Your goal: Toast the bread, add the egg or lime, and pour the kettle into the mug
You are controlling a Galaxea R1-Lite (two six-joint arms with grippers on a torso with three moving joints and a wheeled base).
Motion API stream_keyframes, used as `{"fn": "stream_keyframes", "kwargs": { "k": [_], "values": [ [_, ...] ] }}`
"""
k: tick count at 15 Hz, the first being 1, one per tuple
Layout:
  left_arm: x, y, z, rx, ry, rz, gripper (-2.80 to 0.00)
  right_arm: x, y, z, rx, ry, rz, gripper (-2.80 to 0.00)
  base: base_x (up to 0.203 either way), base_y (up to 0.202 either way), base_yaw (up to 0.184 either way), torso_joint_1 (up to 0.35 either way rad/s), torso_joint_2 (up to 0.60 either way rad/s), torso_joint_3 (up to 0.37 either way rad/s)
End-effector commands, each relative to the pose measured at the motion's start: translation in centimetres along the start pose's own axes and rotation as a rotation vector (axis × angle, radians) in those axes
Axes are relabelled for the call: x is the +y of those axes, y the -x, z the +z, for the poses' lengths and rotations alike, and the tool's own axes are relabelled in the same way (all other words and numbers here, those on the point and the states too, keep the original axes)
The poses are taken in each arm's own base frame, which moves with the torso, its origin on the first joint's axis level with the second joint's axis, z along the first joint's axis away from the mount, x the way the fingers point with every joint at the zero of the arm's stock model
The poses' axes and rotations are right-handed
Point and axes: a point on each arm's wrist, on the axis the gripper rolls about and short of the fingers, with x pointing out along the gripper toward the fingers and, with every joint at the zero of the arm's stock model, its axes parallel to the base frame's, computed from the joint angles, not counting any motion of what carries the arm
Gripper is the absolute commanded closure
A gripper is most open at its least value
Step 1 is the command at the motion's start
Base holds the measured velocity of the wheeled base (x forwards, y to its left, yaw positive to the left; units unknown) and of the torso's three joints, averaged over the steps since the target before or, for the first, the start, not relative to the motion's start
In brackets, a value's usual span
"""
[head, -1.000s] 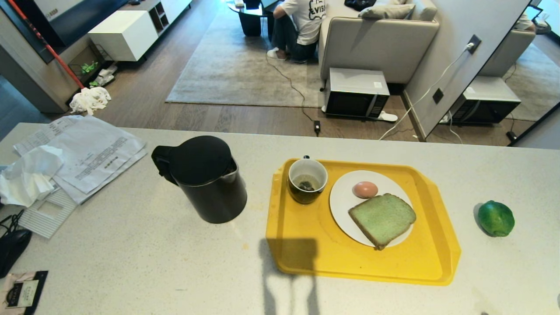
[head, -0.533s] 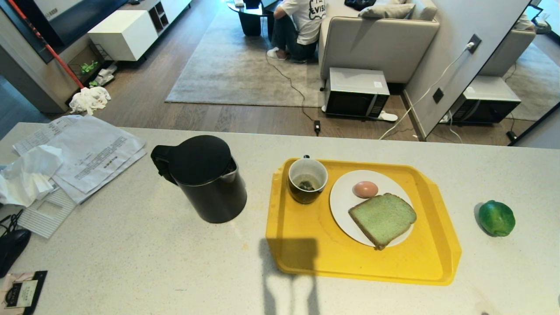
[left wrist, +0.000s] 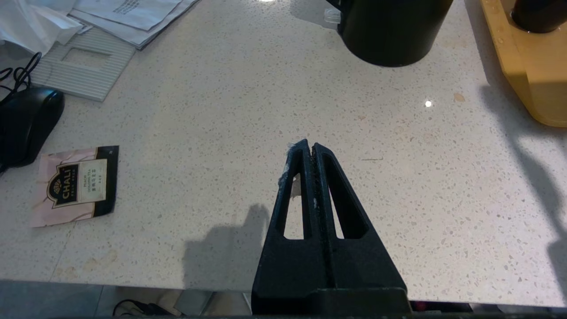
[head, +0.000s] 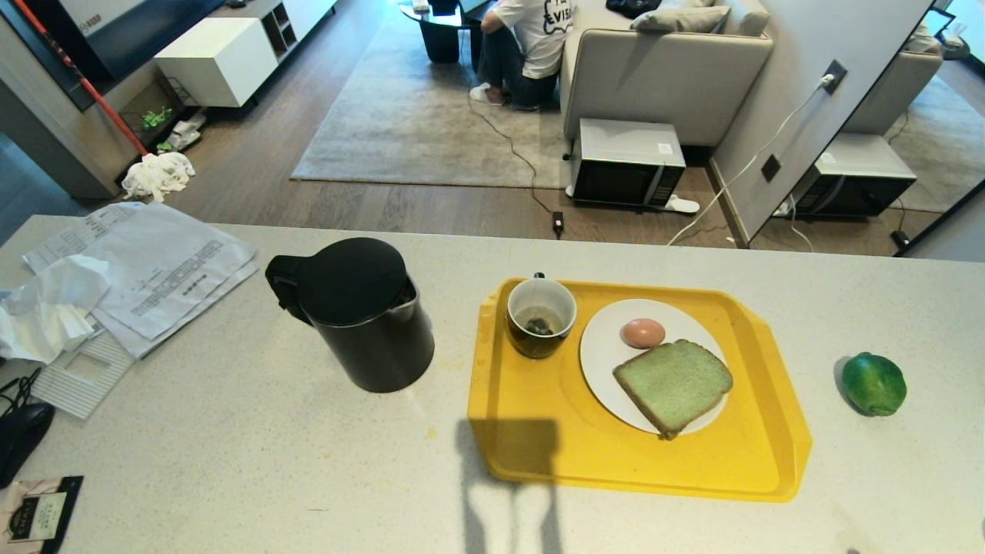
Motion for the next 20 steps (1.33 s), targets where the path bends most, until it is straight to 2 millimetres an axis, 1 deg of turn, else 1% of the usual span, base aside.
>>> {"fn": "stream_keyframes", "kwargs": {
  "k": [1, 8, 13, 20],
  "values": [
    [0.00, -0.02, -0.01, 0.002, 0.000, -0.001, 0.00, 0.00, -0.01, 0.01, 0.000, 0.000, -0.002, 0.00, 0.000, 0.000, 0.000, -0.071, 0.17, 0.085],
    [0.00, -0.01, 0.03, 0.001, 0.000, 0.001, 0.00, 0.00, -0.01, 0.01, 0.000, 0.000, -0.001, 0.00, 0.000, 0.000, 0.000, -0.058, 0.12, 0.053],
    [0.00, 0.00, 0.06, -0.002, 0.001, -0.001, 0.00, -0.01, -0.01, 0.01, 0.001, 0.000, 0.001, 0.00, 0.000, 0.000, 0.000, 0.004, 0.00, 0.006],
    [0.00, -0.01, 0.03, -0.001, 0.006, -0.001, 0.00, 0.00, -0.01, 0.00, 0.002, 0.000, -0.002, 0.00, 0.000, 0.000, 0.000, 0.000, 0.00, 0.149]
  ]
}}
